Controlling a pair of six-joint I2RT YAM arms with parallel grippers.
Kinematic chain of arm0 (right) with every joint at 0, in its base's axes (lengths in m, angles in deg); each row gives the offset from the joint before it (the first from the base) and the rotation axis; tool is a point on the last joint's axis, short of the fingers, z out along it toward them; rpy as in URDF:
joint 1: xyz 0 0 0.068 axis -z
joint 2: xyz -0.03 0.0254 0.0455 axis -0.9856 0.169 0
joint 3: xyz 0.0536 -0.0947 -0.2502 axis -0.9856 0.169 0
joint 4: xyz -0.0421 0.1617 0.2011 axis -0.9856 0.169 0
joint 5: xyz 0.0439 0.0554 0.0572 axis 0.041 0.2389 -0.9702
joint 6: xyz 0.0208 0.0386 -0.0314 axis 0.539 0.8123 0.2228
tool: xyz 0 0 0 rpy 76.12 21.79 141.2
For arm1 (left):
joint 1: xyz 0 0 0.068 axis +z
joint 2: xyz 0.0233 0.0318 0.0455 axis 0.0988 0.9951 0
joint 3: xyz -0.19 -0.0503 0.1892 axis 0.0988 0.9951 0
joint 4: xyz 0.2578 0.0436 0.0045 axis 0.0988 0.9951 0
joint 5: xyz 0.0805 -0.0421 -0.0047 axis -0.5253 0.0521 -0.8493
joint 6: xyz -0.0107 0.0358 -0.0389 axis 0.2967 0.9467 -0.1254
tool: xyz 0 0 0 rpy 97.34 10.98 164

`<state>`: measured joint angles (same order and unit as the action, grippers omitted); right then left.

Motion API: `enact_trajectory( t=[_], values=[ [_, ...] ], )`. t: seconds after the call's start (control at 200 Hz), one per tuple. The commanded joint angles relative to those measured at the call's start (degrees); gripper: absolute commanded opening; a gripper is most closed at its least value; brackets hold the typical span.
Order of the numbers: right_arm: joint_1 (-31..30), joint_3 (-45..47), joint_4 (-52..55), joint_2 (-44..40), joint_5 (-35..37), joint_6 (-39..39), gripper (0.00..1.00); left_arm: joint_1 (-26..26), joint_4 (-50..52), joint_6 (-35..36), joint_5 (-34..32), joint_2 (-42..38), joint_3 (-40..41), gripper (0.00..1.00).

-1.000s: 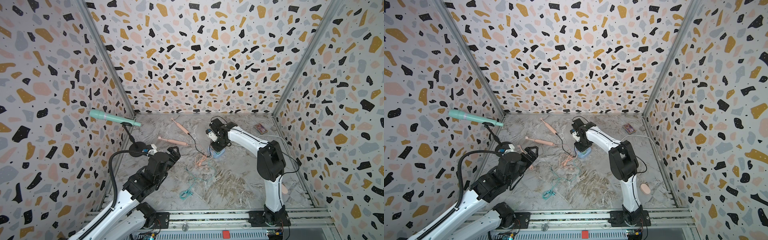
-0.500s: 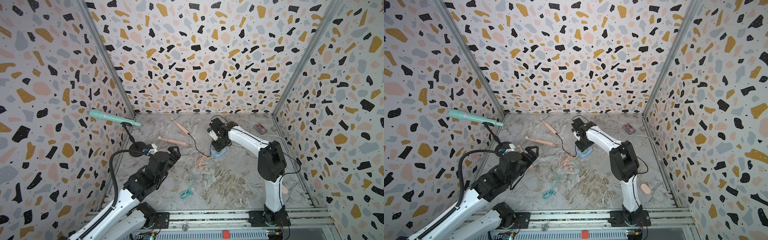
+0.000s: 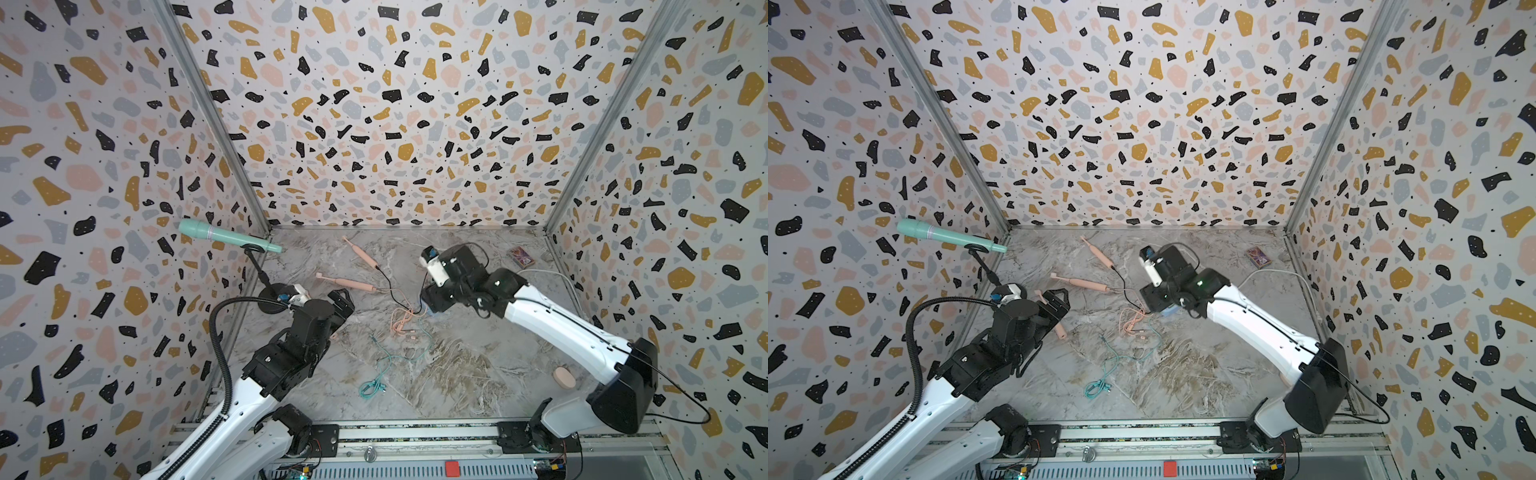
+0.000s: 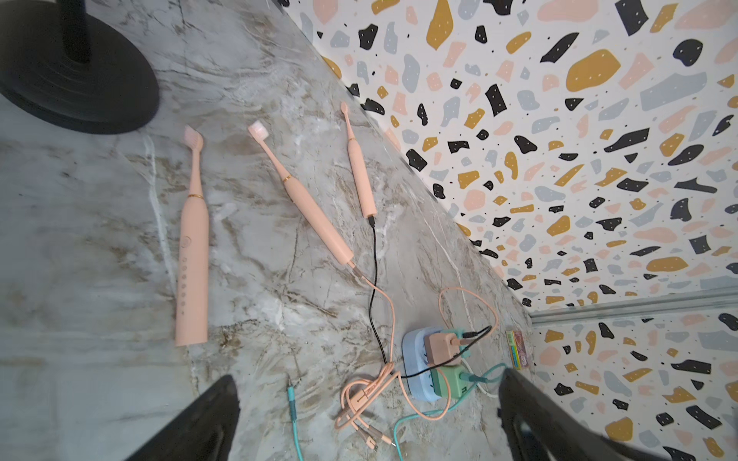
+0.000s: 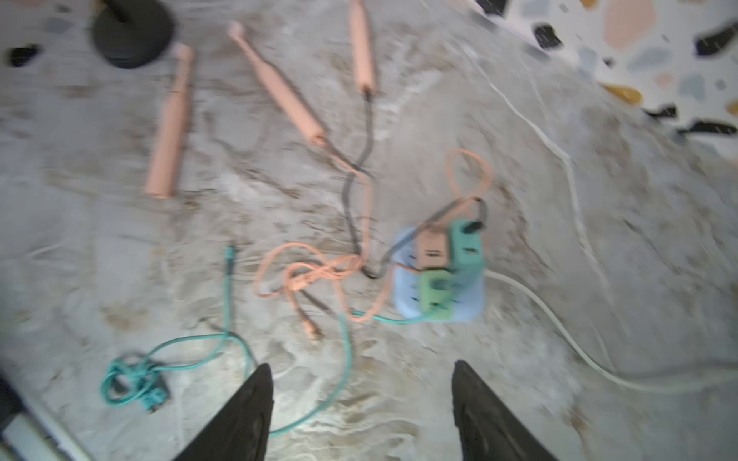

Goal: Charge the electric toothbrush
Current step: Insert the plug into the socket, then pick up the charging cable from the center of the board.

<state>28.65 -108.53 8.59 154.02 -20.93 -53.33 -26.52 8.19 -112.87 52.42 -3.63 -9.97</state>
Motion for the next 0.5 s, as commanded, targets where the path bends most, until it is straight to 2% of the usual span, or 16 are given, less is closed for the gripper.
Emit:
enact_trajectory(
  t=[0.0, 0.065, 0.14, 0.215, 0.305, 0.496],
  values=[
    [-10.85, 8.39, -8.28, 0.35, -4.21, 3.50, 0.66, 3.54, 2.01, 2.92, -0.34, -0.82, -0.44, 1.00],
    [-15.45, 12.43, -14.19, 1.64, -5.82, 3.45, 0.63, 6.24, 1.94, 3.51, 1.92, -1.17, 0.47, 1.00],
    [-17.41, 12.87, -15.48, 5.56, -2.26, 4.28, 0.60, 9.20, 1.98, 3.96, 4.71, -1.45, 1.28, 1.00],
    [-16.90, 11.13, -15.84, 10.54, -1.54, 5.56, 0.51, 11.21, 2.36, 4.32, 5.90, -1.67, 1.93, 1.00],
    [-16.56, 9.64, -17.83, 14.20, 2.41, 5.27, 0.51, 12.89, 2.47, 4.49, 6.73, -2.12, 2.47, 1.00],
    [-12.09, 8.74, -25.29, 18.67, 1.49, 5.56, 0.48, 15.43, 2.18, 4.33, 7.92, -1.25, 3.55, 1.00]
  ],
)
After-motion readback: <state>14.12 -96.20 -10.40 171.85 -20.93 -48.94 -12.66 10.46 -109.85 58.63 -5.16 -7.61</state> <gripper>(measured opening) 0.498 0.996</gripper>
